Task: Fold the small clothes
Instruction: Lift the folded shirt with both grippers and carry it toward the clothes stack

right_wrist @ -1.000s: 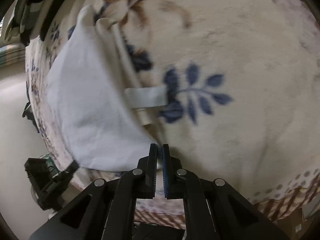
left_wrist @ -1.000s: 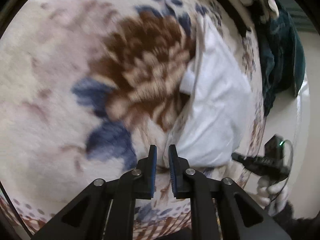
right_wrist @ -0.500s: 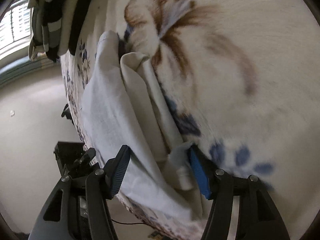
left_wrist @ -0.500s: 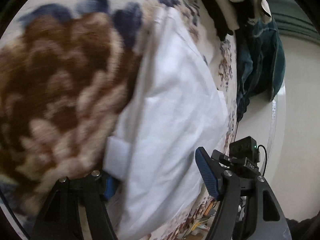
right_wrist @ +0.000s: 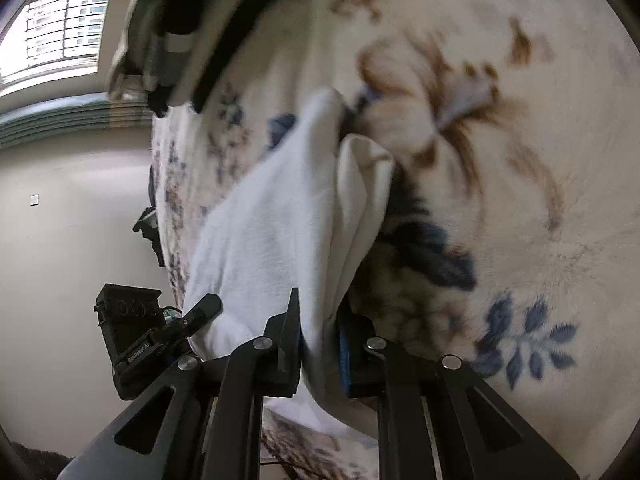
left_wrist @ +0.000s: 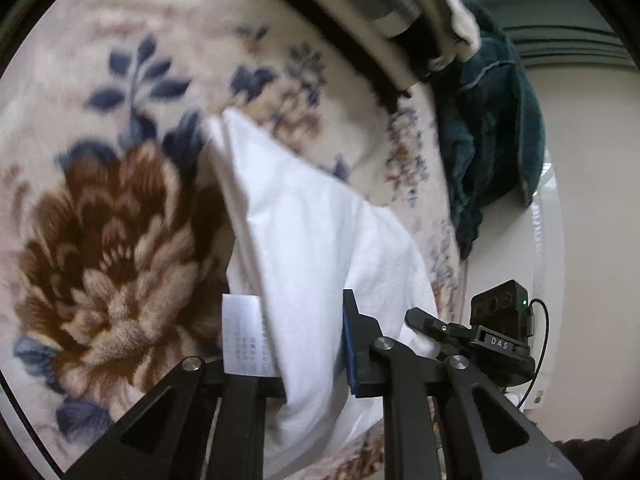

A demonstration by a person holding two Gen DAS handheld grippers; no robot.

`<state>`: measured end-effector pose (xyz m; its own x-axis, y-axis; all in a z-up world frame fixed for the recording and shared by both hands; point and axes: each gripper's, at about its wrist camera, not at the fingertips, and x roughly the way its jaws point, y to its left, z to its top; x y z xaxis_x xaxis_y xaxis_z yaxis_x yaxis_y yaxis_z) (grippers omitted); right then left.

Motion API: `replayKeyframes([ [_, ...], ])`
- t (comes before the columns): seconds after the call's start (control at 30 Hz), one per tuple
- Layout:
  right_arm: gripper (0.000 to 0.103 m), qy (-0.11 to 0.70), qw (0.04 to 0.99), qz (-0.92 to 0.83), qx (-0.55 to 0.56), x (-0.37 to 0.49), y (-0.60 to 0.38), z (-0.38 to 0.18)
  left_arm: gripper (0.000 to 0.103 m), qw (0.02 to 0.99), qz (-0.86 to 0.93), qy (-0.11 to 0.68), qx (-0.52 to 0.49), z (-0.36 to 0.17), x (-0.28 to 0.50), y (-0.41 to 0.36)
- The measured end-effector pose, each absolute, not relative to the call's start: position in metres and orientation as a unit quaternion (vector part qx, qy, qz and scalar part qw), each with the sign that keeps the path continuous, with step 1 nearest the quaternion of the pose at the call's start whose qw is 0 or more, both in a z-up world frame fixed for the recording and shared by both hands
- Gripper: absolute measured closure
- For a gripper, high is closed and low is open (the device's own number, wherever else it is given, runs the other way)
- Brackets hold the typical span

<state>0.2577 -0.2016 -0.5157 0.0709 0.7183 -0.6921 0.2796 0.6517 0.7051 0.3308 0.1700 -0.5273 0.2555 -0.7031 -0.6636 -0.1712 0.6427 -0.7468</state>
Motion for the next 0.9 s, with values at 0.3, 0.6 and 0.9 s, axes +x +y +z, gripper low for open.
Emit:
replayKeyframes([
  [0.3,0.088,0.605,0.672,0.202,0.376,0.324,-0.185,-0.401,0.09,0.742,-0.232,0.523,-0.35,-0.405,0.412,0.191],
  [0.6,0.089,0.522,0.746,0.221,0.35,0.479,-0.161,-0.278,0.09,0.789,-0.239,0.47,-0.316,-0.312,0.575,0.209],
  [0.9,0.089,0.511,0.765,0.199,0.338,0.646,-0.12,-0.3,0.09,0.79,-0.223,0.502,-0.273,-0.352,0.717,0.219],
])
